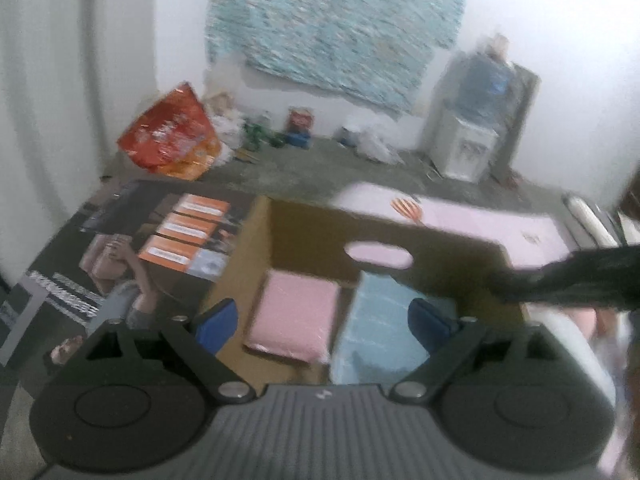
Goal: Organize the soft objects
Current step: 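Open both tools to release the pink pad and blue towel in the box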
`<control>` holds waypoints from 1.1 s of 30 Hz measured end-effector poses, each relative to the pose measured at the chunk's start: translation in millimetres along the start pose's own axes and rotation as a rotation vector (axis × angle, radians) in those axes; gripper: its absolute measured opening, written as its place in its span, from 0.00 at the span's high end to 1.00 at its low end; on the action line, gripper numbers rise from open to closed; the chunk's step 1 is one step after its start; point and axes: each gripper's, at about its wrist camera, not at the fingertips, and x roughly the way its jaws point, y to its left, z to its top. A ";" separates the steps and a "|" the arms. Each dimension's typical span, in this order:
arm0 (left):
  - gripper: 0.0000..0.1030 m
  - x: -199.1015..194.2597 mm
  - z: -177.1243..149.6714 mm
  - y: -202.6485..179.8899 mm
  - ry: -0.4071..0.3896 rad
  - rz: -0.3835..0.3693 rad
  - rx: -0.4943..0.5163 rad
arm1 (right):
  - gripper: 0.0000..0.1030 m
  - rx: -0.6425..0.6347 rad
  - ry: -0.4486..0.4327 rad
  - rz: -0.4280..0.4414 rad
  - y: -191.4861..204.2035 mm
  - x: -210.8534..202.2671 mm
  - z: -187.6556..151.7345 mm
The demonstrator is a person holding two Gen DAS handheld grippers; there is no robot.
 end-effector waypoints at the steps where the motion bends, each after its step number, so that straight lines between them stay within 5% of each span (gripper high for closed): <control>1: 0.09 3.9 -2.9 -4.7 0.020 -0.013 0.016 | 0.67 -0.006 -0.018 0.001 -3.5 -16.8 -6.7; 11: 0.08 102.9 -21.6 -64.7 0.321 -0.157 0.175 | 0.48 -0.020 -0.076 -0.013 -55.4 -110.4 -95.9; 21: 0.05 188.6 -19.5 -91.5 0.391 0.027 0.295 | 0.45 0.040 -0.113 -0.059 -108.1 -136.5 -137.6; 30: 0.00 196.3 -23.6 -85.4 0.387 0.002 0.245 | 0.40 0.063 -0.132 -0.046 -116.1 -136.0 -136.2; 33: 0.07 194.4 -22.8 -85.9 0.378 -0.008 0.251 | 0.37 0.078 -0.139 -0.044 -118.8 -136.2 -137.7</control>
